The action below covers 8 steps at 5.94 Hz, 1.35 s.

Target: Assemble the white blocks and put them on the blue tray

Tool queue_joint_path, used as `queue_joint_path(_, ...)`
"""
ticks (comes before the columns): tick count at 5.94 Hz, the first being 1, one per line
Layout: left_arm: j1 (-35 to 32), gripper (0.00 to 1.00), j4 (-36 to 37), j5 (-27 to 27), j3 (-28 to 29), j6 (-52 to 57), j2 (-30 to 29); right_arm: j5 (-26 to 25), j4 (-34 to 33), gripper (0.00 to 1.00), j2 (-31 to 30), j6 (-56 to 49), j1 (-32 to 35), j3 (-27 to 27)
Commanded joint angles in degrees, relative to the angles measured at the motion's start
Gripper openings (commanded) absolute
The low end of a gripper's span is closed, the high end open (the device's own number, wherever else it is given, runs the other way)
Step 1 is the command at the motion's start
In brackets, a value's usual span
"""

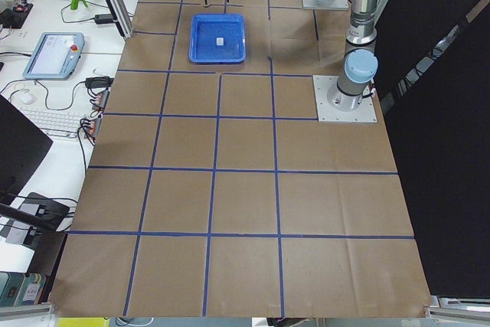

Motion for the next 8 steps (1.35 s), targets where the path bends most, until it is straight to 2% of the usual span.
queue_joint_path(1,5.4,0.99,-6.1,0.6,-1.5,-19.3,7.6,3.9,-1.0,0.25,0.1,2.5,5.7,0.3)
queue_joint_path(2,7.4,0.99,-5.9,1.7,-1.4,-31.4,8.1,4.1,-4.6,0.25,0.4,5.1,8.5,1.3)
queue_joint_path(3,7.7,0.99,-5.4,5.9,-1.0,-44.1,8.3,4.2,-13.5,0.24,0.8,11.4,11.0,4.2)
queue_joint_path(5,7.8,0.99,-6.2,6.2,-1.4,-60.4,9.0,5.5,-35.2,0.25,5.1,23.7,15.6,10.5)
queue_joint_path(6,8.0,0.99,-6.1,5.3,-0.9,-61.2,9.0,5.5,-41.3,0.25,8.4,26.1,16.7,11.2)
queue_joint_path(8,9.3,0.99,-6.1,3.9,-0.9,-60.7,8.9,5.5,-48.1,0.24,13.3,27.2,18.5,11.2)
